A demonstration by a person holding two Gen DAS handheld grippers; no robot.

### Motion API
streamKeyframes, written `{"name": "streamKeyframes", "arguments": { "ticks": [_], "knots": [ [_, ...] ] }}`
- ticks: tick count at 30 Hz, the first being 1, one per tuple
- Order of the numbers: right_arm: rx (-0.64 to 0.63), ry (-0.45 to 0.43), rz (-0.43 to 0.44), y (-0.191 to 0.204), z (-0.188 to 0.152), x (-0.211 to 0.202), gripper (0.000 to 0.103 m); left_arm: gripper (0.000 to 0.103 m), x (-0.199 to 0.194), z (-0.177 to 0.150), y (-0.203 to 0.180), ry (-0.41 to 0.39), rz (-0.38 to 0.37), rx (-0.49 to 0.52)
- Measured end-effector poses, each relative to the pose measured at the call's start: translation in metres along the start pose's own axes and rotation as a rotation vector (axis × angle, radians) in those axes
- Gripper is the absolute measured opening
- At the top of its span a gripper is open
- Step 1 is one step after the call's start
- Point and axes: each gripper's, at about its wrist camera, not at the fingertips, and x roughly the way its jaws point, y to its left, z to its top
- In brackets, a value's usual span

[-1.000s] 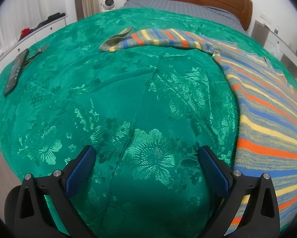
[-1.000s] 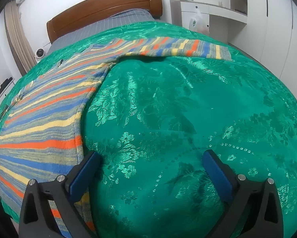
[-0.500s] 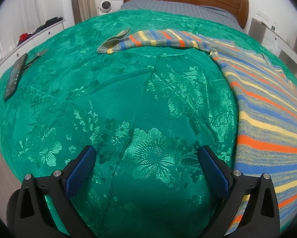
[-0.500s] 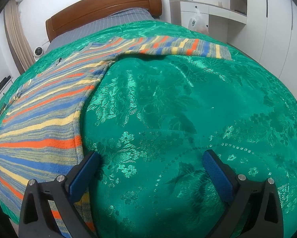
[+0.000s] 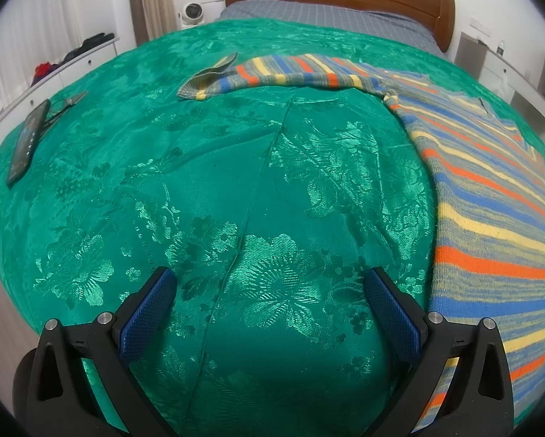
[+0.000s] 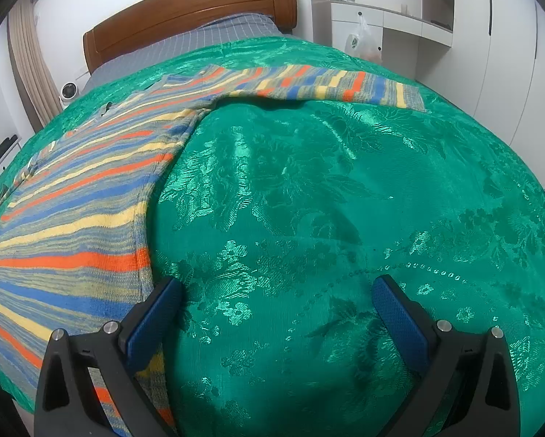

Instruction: Fold small clothes

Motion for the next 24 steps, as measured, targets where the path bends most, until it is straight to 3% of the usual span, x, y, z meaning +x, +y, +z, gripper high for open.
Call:
{"name": "streamKeyframes", "arguments": {
  "ticks": [24],
  "knots": [
    [-0.002, -0.004, -0.006, 0.0012, 0.0001, -0.0009, 0.103, 0.103, -0.0002, -0.0001, 0.0001, -0.001, 0.003, 0.000]
  ]
}}
